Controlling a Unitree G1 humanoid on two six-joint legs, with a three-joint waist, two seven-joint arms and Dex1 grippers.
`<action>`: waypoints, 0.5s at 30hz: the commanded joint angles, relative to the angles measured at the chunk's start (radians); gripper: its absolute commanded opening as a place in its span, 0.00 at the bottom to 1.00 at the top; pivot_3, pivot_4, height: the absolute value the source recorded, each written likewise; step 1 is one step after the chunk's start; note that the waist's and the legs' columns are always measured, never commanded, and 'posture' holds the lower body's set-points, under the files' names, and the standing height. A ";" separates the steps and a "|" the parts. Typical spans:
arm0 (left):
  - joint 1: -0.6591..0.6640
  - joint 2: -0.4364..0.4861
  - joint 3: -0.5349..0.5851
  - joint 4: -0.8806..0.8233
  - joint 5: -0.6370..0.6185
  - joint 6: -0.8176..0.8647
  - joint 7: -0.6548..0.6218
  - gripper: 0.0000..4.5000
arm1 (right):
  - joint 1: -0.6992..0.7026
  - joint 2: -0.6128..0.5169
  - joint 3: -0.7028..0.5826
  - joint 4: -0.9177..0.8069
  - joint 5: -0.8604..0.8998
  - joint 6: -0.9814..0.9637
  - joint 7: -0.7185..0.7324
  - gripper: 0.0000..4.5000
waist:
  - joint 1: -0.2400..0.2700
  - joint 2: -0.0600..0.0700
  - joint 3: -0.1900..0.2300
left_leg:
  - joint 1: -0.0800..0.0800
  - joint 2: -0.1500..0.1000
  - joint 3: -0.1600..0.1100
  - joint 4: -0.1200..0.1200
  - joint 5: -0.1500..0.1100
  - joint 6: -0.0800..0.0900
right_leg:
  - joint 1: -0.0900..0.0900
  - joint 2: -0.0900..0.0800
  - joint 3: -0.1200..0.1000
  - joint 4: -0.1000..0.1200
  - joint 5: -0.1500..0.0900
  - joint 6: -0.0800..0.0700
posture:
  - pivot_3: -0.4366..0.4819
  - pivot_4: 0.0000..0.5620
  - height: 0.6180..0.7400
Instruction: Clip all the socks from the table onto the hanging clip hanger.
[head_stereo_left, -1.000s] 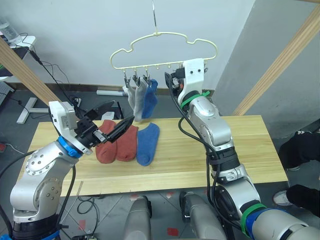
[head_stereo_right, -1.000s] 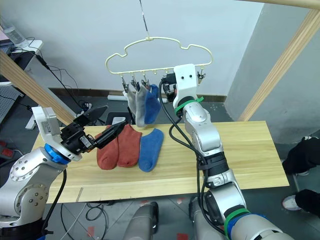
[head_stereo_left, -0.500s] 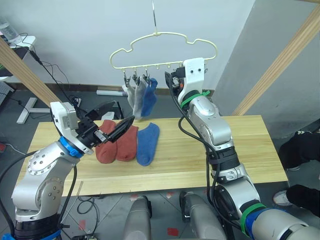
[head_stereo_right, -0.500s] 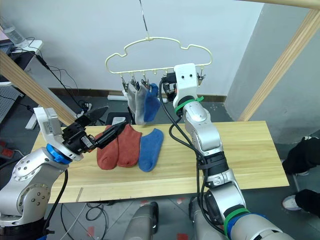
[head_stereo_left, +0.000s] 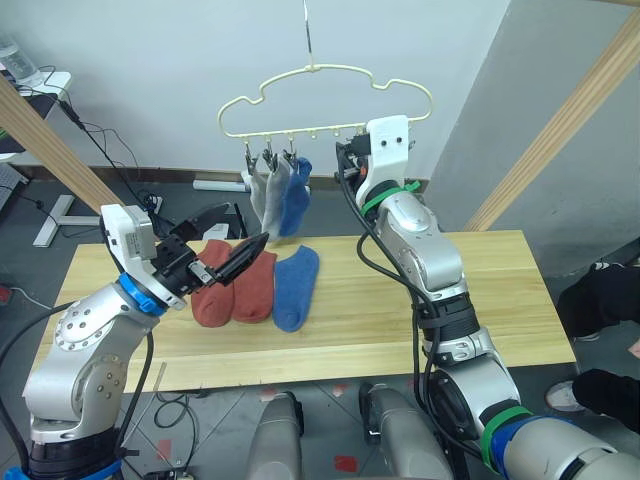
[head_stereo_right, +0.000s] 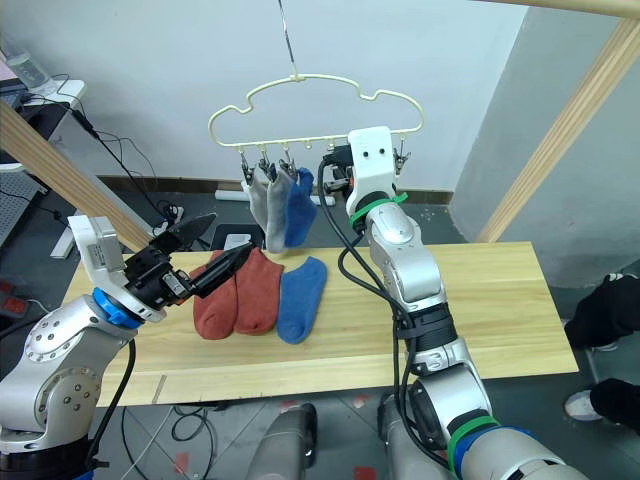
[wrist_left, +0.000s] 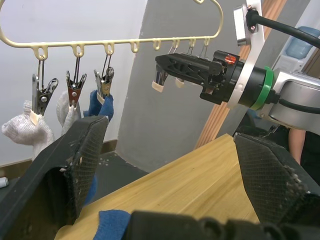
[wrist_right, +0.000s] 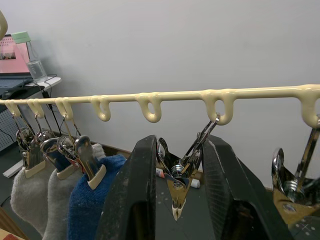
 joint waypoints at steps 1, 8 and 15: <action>-0.005 -0.002 0.001 -0.015 -0.002 -0.026 -0.009 1.00 | -0.020 0.003 -0.007 -0.037 0.010 -0.009 0.002 0.29 | 0.000 0.000 0.000 | 0.000 0.000 0.000 0.000 0.000 0.000 | 0.000 0.000 0.000 0.000 0.000 0.000 | 0.58 0.48 1.00; 0.002 -0.007 -0.005 -0.019 0.002 -0.029 -0.009 1.00 | 0.003 -0.034 -0.028 -0.105 0.057 0.064 0.045 0.03 | 0.000 0.000 0.000 | 0.000 0.000 0.000 0.000 0.000 0.000 | 0.000 0.000 0.000 0.000 0.000 0.000 | 0.57 0.48 1.00; 0.021 -0.003 -0.013 0.004 0.008 0.031 0.041 1.00 | -0.015 -0.083 -0.082 -0.195 0.224 0.282 0.160 0.03 | -0.001 0.000 0.000 | 0.000 0.000 0.000 0.000 0.000 0.000 | 0.000 0.000 0.000 0.000 0.000 0.000 | 0.56 0.49 1.00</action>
